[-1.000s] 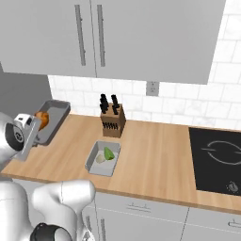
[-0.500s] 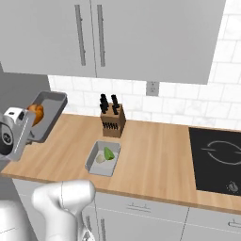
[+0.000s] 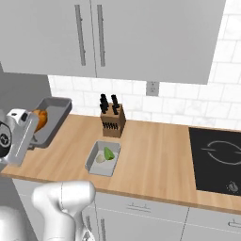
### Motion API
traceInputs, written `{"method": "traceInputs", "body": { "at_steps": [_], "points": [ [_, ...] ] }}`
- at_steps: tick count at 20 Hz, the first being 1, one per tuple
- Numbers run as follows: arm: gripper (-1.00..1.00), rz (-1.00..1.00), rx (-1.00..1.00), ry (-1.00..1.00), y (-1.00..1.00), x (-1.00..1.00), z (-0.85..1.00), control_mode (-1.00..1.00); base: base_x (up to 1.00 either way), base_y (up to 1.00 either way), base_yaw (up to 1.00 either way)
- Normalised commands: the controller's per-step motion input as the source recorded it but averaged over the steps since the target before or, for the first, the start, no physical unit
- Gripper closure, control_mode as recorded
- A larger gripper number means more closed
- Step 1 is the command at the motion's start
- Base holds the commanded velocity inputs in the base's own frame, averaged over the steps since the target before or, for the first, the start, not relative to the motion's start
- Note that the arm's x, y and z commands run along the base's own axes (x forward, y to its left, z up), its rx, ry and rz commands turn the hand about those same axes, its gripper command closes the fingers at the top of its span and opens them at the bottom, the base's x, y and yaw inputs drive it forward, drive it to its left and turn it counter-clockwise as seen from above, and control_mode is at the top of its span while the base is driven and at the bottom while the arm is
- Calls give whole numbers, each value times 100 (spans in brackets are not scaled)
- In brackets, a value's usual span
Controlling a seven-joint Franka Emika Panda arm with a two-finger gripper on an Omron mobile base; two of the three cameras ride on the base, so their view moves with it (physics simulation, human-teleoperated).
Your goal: Take the meat container that has the chicken drumstick and place it on the second highest rack of the freezer. Then take the vegetable container that has the garlic and lemon wedge and place it on the highest rack of the freezer.
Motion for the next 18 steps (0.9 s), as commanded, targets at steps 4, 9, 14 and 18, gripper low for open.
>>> {"method": "traceInputs", "body": {
  "at_steps": [4, 9, 14, 18],
  "points": [
    [100, 0, -2, 6, -4, -1, 7, -100, 0, 0, 0],
    [100, 0, -1, 1, 2, 0, 0, -100, 0, 0, 0],
    [100, 6, 0, -2, -3, -7, 0, -100, 0, 0, 0],
    [100, 0, 0, 0, 0, 0, 0, 100, -64, 9, 30]
  ]
}}
